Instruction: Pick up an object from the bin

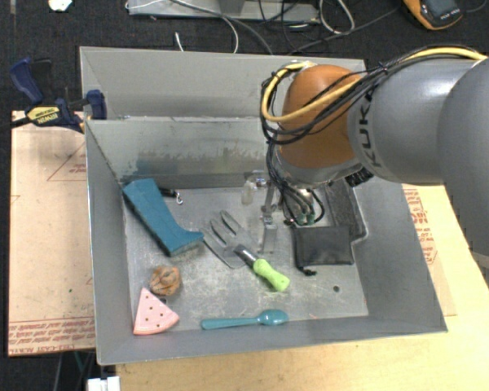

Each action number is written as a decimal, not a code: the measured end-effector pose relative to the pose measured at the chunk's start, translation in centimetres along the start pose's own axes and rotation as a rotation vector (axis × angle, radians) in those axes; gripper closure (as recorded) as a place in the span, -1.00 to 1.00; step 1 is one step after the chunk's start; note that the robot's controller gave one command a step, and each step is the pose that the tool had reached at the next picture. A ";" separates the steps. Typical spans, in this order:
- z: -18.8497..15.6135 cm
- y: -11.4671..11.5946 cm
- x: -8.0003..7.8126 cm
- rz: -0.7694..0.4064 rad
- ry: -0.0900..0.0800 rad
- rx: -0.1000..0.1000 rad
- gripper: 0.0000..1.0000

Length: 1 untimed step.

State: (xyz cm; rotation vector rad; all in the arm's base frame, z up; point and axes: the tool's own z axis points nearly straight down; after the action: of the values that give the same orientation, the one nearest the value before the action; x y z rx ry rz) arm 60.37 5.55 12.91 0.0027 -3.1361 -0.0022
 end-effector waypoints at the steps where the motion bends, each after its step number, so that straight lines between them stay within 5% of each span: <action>1: -0.5 0.0 -0.1 0.001 -0.007 0.000 -1.00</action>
Offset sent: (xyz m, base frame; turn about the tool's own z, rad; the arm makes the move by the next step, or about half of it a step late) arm -0.0451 -0.0652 -0.0227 -0.2076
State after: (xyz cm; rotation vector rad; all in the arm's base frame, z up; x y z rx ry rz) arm 60.51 5.53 13.38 0.0013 -3.1427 -0.0027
